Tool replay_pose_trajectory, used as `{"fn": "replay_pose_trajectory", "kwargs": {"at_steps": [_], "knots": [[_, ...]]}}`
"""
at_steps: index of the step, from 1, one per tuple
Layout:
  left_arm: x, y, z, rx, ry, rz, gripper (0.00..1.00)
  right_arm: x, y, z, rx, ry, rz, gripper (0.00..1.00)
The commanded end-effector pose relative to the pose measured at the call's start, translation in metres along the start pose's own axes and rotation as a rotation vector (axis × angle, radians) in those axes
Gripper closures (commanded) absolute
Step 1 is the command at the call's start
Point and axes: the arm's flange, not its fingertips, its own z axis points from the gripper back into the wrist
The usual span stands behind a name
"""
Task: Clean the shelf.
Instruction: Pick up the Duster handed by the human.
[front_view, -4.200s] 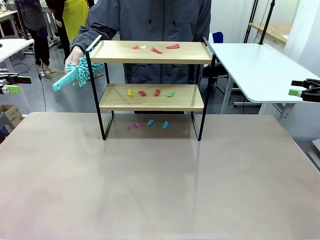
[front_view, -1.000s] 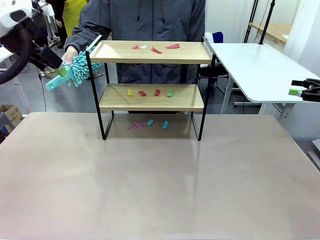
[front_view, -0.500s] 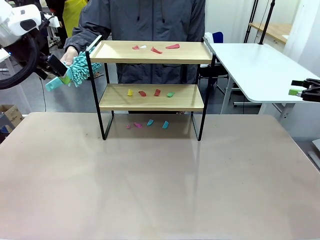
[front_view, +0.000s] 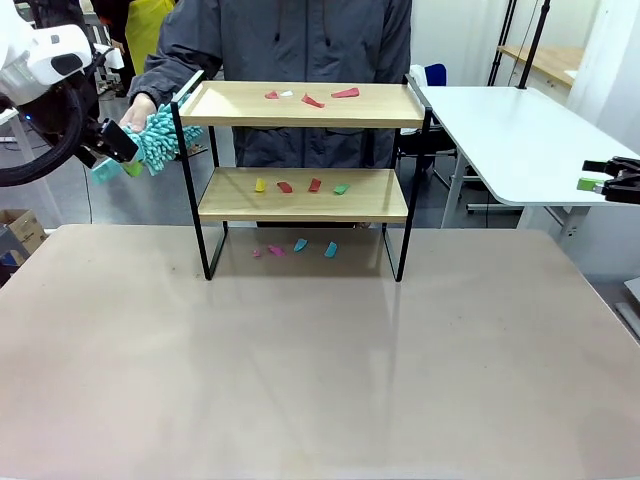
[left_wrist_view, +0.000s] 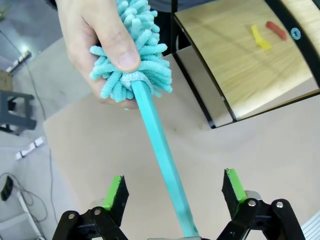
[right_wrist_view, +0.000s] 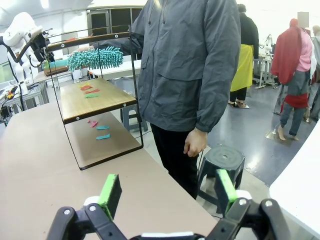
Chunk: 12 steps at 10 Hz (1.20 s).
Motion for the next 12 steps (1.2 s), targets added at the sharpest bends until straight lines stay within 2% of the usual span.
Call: {"fn": "replay_pose_trajectory", "kwargs": {"at_steps": [1, 2, 3, 4, 12], "knots": [[0.0005, -0.0032, -0.0001, 0.056, 0.021, -0.006, 0.59, 0.0054, 0.0012, -0.0008, -0.005, 0.005, -0.015, 0.00], [-0.0004, -0.0036, -0.0015, 0.053, 0.028, -0.003, 1.00, 0.0054, 0.0012, -0.0008, -0.005, 0.005, -0.015, 0.00], [-0.0007, -0.0040, -0.0022, 0.053, 0.031, 0.000, 0.61, 0.0054, 0.0012, -0.0008, -0.005, 0.005, -0.015, 0.00], [0.0004, -0.0037, -0.0019, 0.053, 0.031, 0.002, 1.00, 0.0054, 0.0012, -0.0008, -0.005, 0.005, -0.015, 0.00], [-0.0020, -0.0069, 0.0024, 0.123, 0.007, 0.050, 1.00, 0.0054, 0.0012, -0.0008, -0.005, 0.005, -0.015, 0.00]]}}
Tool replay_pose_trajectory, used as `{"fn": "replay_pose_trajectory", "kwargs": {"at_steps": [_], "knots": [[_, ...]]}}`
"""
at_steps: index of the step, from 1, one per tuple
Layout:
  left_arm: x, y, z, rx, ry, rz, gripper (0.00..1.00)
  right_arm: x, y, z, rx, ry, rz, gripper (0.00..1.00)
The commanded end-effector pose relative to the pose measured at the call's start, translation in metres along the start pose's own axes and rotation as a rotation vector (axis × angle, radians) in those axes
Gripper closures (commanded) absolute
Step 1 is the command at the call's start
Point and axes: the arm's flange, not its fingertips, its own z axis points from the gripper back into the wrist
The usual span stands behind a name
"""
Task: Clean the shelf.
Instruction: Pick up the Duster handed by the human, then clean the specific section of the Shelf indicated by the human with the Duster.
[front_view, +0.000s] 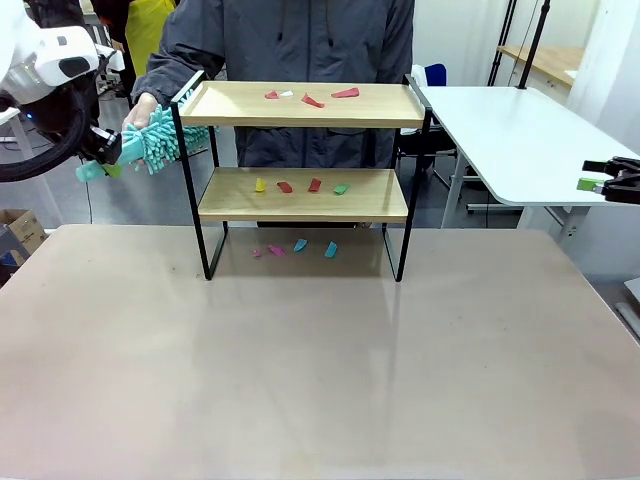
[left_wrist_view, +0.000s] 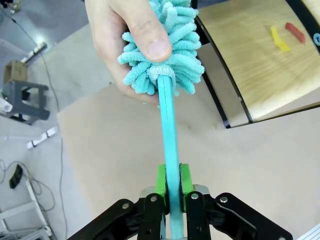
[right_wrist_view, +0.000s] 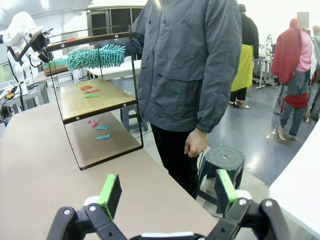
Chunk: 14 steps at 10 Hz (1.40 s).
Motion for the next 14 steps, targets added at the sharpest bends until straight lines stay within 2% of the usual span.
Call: {"fn": "replay_pose_trajectory", "kwargs": {"at_steps": [1, 2, 3, 9, 10, 11, 12, 13, 14], "knots": [[-0.005, -0.004, 0.004, 0.030, -0.028, 0.016, 1.00, 0.005, 0.001, -0.001, -0.005, 0.005, -0.015, 0.00], [-0.006, 0.000, 0.004, 0.041, -0.022, 0.057, 1.00, 0.005, 0.001, -0.001, -0.005, 0.005, -0.015, 0.00], [0.001, 0.000, 0.001, 0.003, -0.006, 0.002, 1.00, 0.005, 0.001, -0.001, -0.005, 0.005, -0.015, 0.00], [0.001, 0.000, 0.001, 0.003, -0.006, 0.002, 1.00, 0.005, 0.001, -0.001, -0.005, 0.005, -0.015, 0.00], [0.000, -0.001, -0.001, 0.001, 0.000, 0.010, 0.87, 0.005, 0.001, -0.001, -0.005, 0.005, -0.015, 0.00], [-0.011, 0.004, 0.020, 0.076, 0.038, -0.041, 0.87, 0.005, 0.001, -0.001, -0.005, 0.005, -0.015, 0.00], [-0.020, 0.010, 0.043, 0.092, 0.070, -0.068, 0.87, 0.005, 0.001, -0.001, -0.005, 0.005, -0.015, 0.00], [-0.035, 0.012, 0.069, 0.128, 0.167, -0.121, 0.87, 0.005, 0.001, -0.001, -0.005, 0.005, -0.015, 0.00], [-0.046, 0.014, 0.089, 0.106, 0.258, -0.214, 0.87, 0.005, 0.001, -0.001, -0.005, 0.005, -0.015, 0.00]]}}
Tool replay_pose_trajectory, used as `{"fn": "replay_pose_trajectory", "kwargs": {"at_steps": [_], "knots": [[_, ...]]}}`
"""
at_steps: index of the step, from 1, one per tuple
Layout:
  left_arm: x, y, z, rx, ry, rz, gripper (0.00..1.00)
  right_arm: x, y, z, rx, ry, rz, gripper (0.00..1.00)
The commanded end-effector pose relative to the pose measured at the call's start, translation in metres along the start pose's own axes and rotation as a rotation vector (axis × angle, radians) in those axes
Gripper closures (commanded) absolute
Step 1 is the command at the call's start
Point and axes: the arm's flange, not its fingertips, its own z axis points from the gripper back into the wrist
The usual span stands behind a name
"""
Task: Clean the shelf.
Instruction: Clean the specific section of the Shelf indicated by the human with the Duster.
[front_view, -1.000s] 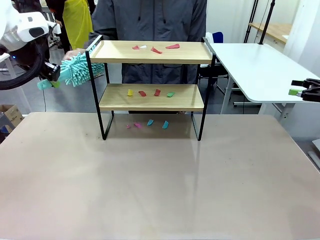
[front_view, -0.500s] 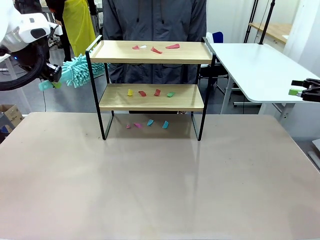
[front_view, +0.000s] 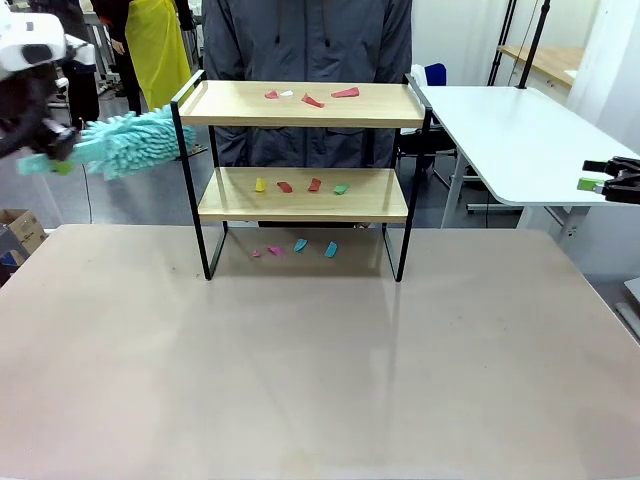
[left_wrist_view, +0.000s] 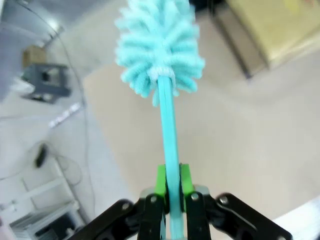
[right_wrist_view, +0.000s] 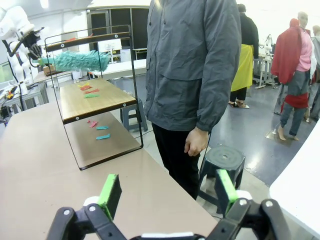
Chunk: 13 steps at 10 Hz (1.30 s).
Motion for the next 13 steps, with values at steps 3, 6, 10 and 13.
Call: {"fn": "replay_pose_trajectory", "kwargs": {"at_steps": [3, 6, 10, 13], "knots": [[-0.053, 0.001, 0.073, -0.005, 0.283, -0.326, 0.87, 0.005, 0.001, -0.001, -0.005, 0.005, -0.015, 0.00], [-0.075, -0.023, 0.083, -0.140, 0.434, -0.635, 0.87, 0.005, 0.001, -0.001, -0.005, 0.005, -0.015, 0.00], [-0.072, -0.046, 0.057, -0.320, 0.401, -0.877, 0.87, 0.005, 0.001, -0.001, -0.005, 0.005, -0.015, 0.00], [-0.071, -0.054, 0.060, -0.288, 0.440, -0.861, 0.87, 0.005, 0.001, -0.001, -0.005, 0.005, -0.015, 0.00]]}}
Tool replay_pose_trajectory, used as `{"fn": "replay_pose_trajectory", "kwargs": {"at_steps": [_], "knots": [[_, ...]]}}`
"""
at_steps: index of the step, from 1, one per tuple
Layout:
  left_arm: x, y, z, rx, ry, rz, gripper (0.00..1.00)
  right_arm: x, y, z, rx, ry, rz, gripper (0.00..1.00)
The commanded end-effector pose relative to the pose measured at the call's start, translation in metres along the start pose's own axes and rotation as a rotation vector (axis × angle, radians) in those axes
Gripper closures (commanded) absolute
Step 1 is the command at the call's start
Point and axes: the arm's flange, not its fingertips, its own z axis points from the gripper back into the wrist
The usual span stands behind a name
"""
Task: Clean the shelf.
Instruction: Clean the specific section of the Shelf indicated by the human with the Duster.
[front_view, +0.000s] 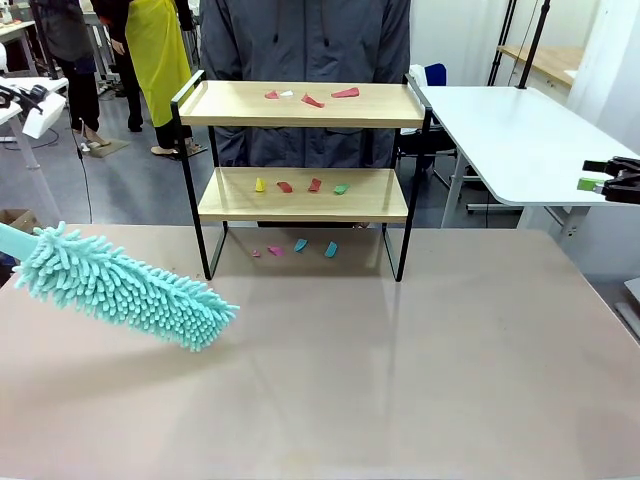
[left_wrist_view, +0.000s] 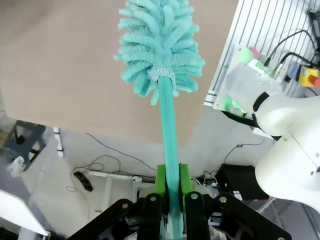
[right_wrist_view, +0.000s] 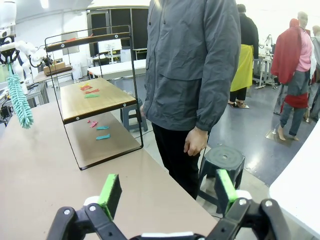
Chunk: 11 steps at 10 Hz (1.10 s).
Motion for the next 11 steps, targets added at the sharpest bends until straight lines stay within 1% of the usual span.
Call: {"fn": "replay_pose_trajectory", "kwargs": {"at_steps": [1, 11], "knots": [[-0.0029, -0.0052, 0.0037, -0.004, 0.013, 0.013, 0.87, 0.0054, 0.0013, -0.0009, -0.005, 0.005, -0.015, 0.00], [-0.0029, -0.0052, 0.0037, -0.004, 0.013, 0.013, 0.87, 0.0054, 0.0013, -0.0009, -0.005, 0.005, -0.015, 0.00]]}}
